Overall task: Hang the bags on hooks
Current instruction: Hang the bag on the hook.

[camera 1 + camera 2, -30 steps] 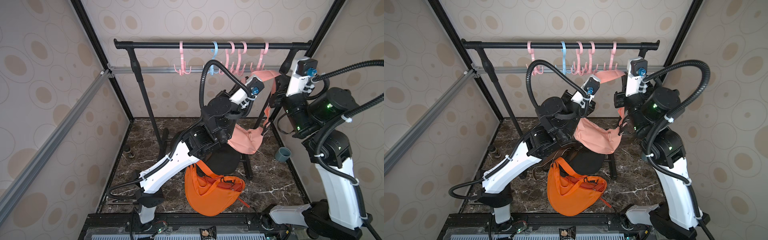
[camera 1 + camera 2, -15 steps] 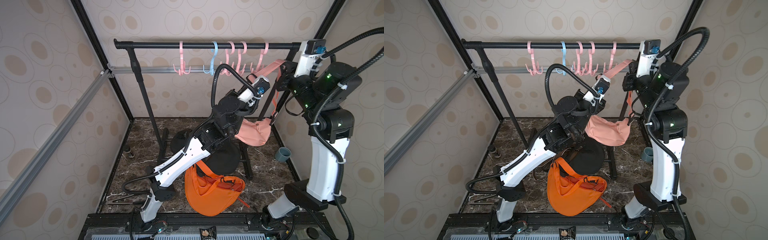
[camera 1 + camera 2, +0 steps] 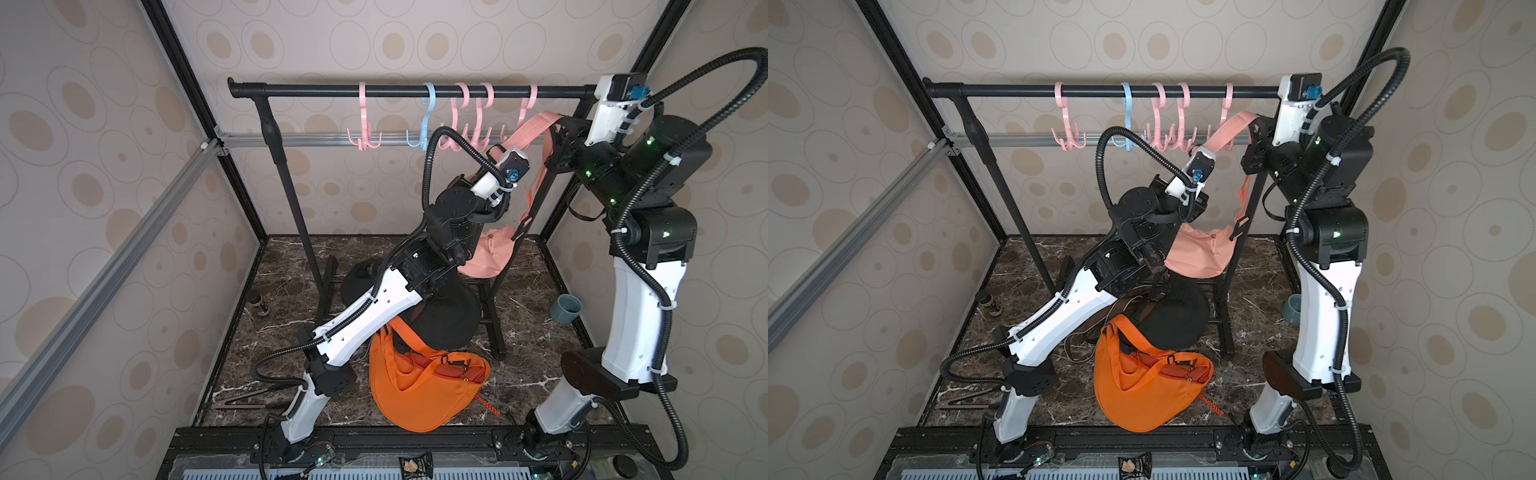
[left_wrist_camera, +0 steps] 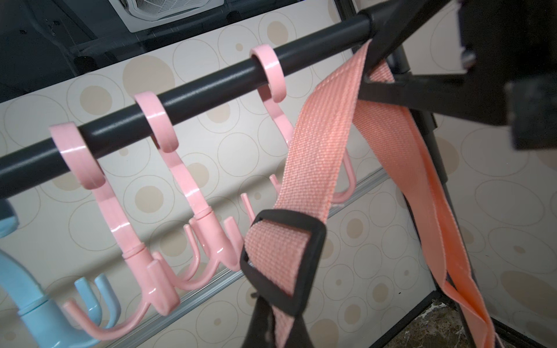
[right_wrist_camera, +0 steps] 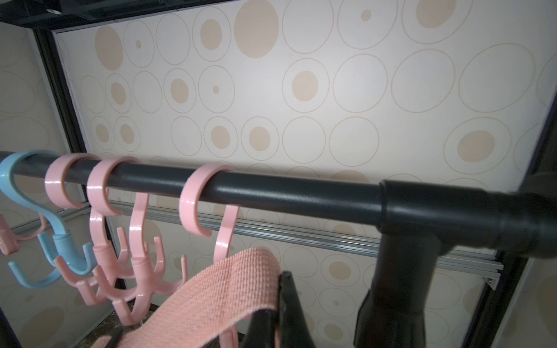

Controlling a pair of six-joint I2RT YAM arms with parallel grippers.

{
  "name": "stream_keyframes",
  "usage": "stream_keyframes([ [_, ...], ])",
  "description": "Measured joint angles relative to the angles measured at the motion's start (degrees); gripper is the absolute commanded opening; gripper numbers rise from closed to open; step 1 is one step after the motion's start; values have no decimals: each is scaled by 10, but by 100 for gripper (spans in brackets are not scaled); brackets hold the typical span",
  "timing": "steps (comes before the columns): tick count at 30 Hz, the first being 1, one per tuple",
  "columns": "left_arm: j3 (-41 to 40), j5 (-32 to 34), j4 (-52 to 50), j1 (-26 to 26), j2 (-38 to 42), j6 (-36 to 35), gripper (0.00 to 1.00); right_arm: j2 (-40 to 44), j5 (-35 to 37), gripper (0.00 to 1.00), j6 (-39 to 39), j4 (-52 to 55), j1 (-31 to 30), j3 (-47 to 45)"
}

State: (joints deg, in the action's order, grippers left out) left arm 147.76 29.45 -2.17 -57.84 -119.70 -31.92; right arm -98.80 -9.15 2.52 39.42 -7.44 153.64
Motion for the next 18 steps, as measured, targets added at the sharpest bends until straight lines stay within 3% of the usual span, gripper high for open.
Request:
stream_keyframes([
  [8, 0, 0, -18, 25, -9, 18, 0, -48, -34, 0, 26, 1, 8, 10],
  [18, 0, 0, -49, 28, -19, 38, 0, -24, -43, 0, 35, -22, 12, -47],
])
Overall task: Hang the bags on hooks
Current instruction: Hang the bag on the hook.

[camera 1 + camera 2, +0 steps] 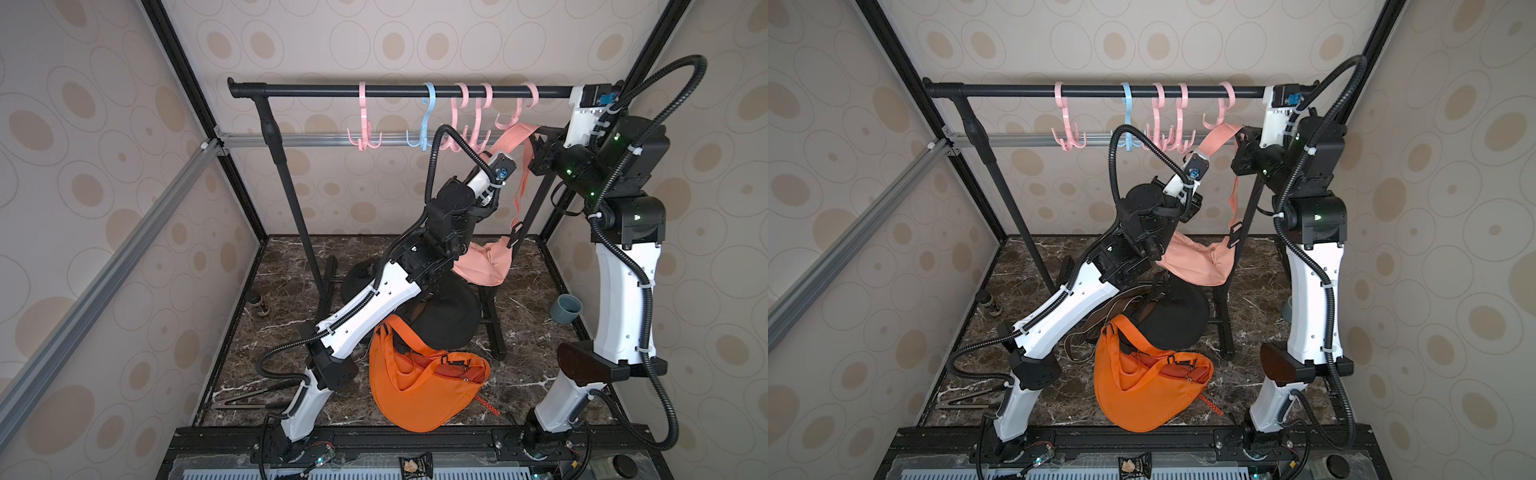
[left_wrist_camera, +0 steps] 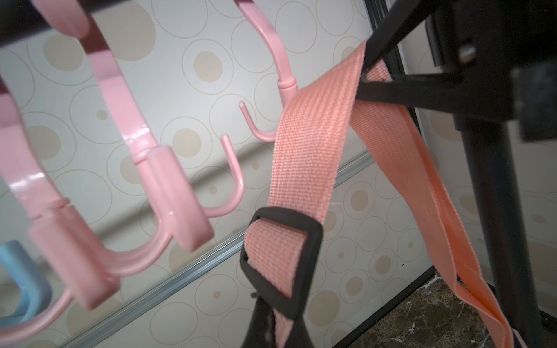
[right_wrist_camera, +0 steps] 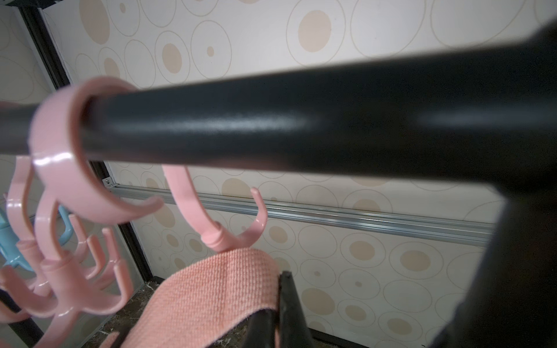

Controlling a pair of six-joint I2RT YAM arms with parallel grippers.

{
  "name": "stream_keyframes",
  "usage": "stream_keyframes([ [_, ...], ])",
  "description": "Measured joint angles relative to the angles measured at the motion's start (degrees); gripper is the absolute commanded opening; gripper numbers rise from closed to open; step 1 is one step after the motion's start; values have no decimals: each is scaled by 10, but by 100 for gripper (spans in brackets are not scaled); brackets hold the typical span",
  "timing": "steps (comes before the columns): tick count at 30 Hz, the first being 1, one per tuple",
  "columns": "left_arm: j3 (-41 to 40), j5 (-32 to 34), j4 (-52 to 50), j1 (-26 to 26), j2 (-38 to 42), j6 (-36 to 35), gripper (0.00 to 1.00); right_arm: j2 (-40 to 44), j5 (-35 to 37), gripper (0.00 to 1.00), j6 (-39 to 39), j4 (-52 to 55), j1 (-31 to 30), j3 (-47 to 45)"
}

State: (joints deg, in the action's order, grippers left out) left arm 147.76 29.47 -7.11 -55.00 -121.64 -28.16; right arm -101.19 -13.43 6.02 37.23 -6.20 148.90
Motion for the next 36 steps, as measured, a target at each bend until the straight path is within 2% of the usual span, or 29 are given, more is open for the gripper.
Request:
stream_keyframes([
  [10, 0, -6, -33, 0, -1, 36, 0, 52, -18, 0, 18, -45, 1, -97],
  [18, 0, -24, -53, 0, -1, 63, 0, 70, -38, 0, 39, -58, 5, -125],
  [20, 0, -29, -58, 0, -1, 67, 15, 72, -43, 0, 45, -64, 5, -131],
  [27, -9, -43, -98, 0, -1, 81, 29, 77, -46, 0, 66, -75, 7, -153],
  [36, -35, -51, -121, 0, 0, 85, 30, 79, -52, 0, 88, -81, 8, -166],
])
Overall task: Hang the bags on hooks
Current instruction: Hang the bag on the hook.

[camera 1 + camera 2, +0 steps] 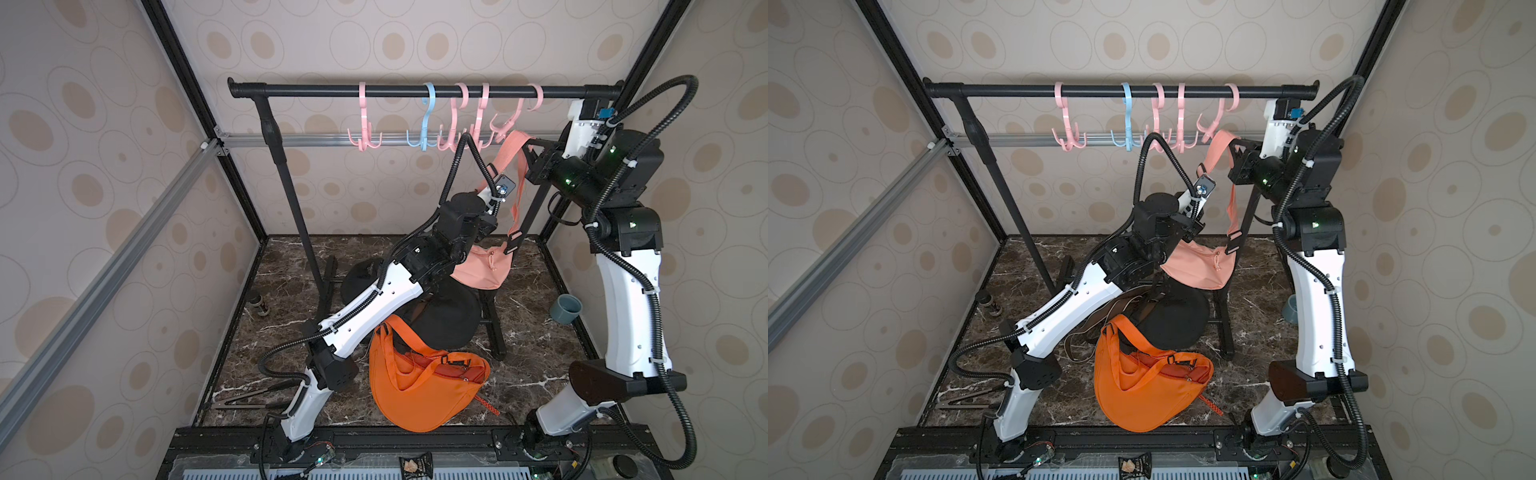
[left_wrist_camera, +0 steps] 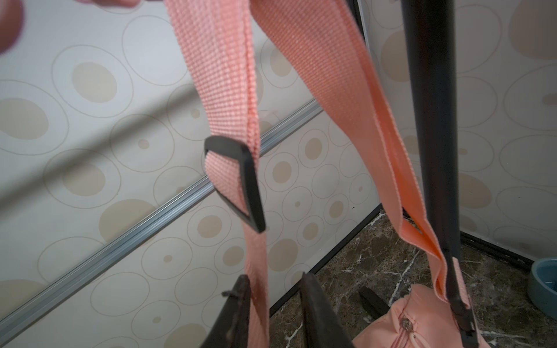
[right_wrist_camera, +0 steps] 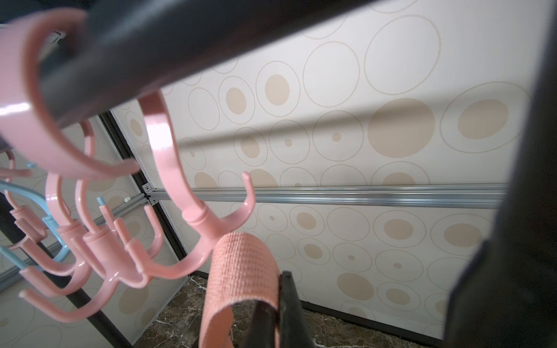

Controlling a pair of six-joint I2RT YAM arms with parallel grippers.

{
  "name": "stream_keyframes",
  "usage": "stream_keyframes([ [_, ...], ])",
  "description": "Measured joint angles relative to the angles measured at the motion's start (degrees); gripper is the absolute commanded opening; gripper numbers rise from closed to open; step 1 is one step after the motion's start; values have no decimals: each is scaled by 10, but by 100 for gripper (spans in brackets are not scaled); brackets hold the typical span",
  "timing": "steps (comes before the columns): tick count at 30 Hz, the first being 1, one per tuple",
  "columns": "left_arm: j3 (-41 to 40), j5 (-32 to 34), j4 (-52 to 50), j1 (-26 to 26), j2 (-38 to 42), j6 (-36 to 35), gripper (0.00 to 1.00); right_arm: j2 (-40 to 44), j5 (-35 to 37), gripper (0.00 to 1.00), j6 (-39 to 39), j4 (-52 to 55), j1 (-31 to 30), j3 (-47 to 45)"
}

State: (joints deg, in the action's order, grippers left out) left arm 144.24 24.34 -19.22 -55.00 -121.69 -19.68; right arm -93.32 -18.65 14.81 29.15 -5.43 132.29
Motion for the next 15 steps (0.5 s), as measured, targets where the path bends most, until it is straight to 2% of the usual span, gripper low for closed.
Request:
stream_keyframes([
  [3, -13, -1, -2, 0, 1, 0, 34, 3, 0, 3, 5, -2, 0, -4],
  [7, -26, -5, -3, 0, 1, 6, 44, 20, 0, 7, 13, -12, 0, -44],
  [10, -32, -8, -4, 0, 2, 8, 55, 24, -2, 22, 20, -14, 0, -56],
  [15, -48, -14, -8, 0, 12, 12, 65, 26, -2, 40, 29, -13, 3, -61],
])
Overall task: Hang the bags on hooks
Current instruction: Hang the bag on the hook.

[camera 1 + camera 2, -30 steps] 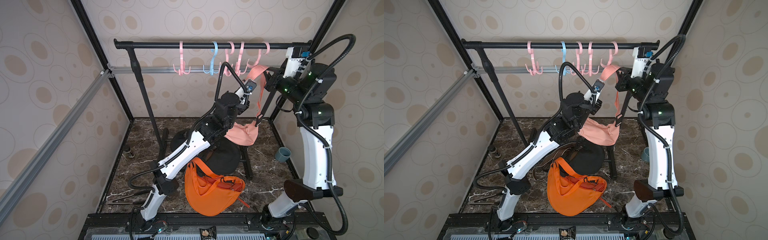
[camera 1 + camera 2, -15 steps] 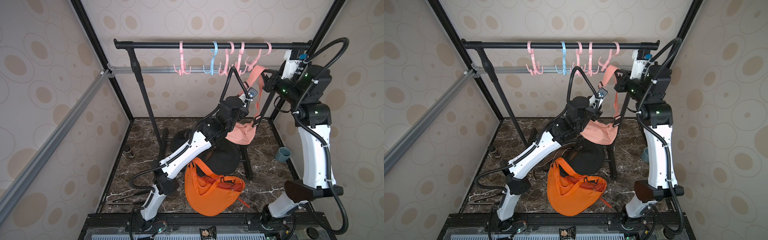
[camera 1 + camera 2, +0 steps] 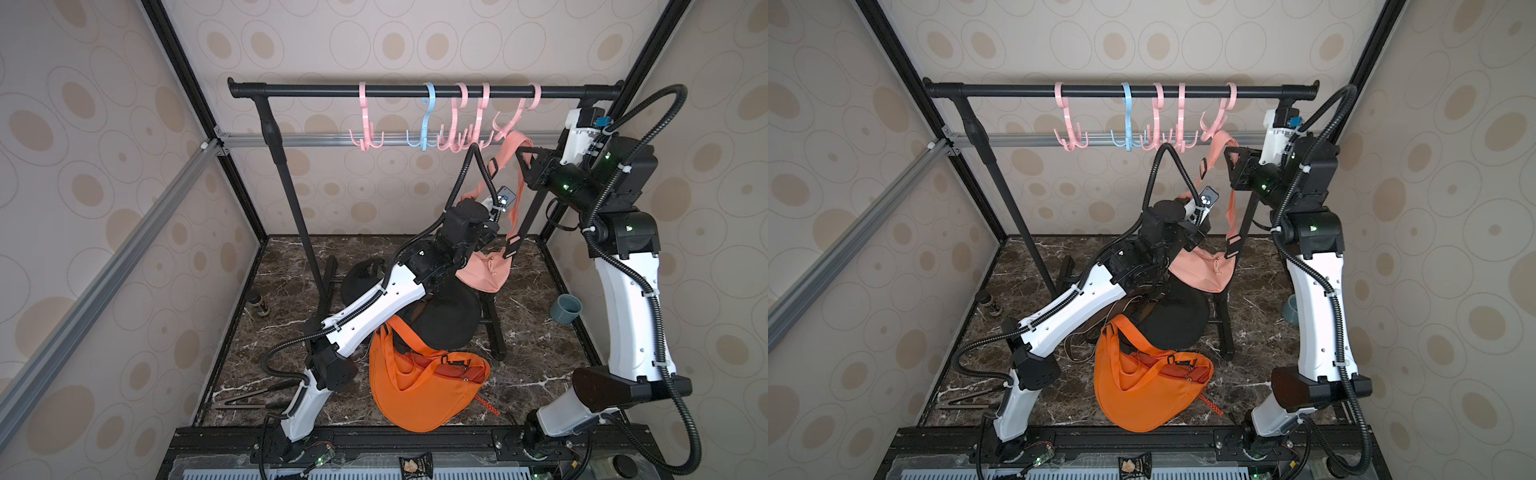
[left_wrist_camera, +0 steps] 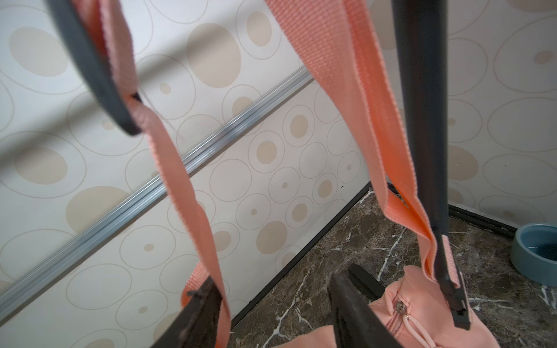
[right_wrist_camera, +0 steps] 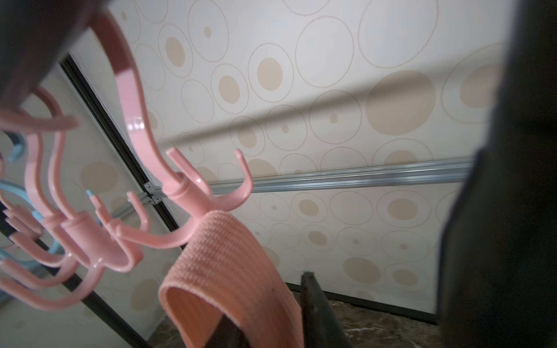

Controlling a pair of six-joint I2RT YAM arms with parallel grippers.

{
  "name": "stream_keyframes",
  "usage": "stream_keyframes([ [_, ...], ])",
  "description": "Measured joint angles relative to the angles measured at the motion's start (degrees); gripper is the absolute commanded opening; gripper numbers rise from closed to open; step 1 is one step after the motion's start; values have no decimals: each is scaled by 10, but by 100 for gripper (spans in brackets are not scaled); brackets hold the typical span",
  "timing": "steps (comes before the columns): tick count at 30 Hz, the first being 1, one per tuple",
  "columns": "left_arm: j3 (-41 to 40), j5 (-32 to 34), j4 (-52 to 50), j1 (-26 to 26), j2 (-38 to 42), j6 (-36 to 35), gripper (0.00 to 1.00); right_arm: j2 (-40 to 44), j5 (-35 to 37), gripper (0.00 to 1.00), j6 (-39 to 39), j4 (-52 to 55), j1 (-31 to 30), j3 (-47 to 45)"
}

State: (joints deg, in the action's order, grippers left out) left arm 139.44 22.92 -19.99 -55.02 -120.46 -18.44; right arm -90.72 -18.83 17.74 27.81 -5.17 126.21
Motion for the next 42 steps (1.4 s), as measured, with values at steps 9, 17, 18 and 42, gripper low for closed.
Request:
stream_keyframes([
  [9, -73, -10, -2, -8, 76, 9, 79, 45, 0, 60, 18, -5, 0, -49],
  [17, -136, -3, 2, -14, 140, 9, 99, 106, 26, 69, 45, -13, 0, -93],
  [18, -146, -1, 2, -14, 148, 10, 100, 116, 34, 69, 50, -14, 0, -102],
  [42, -798, 39, 150, 17, 608, 108, 100, 364, 223, 66, 80, -69, -361, -603],
])
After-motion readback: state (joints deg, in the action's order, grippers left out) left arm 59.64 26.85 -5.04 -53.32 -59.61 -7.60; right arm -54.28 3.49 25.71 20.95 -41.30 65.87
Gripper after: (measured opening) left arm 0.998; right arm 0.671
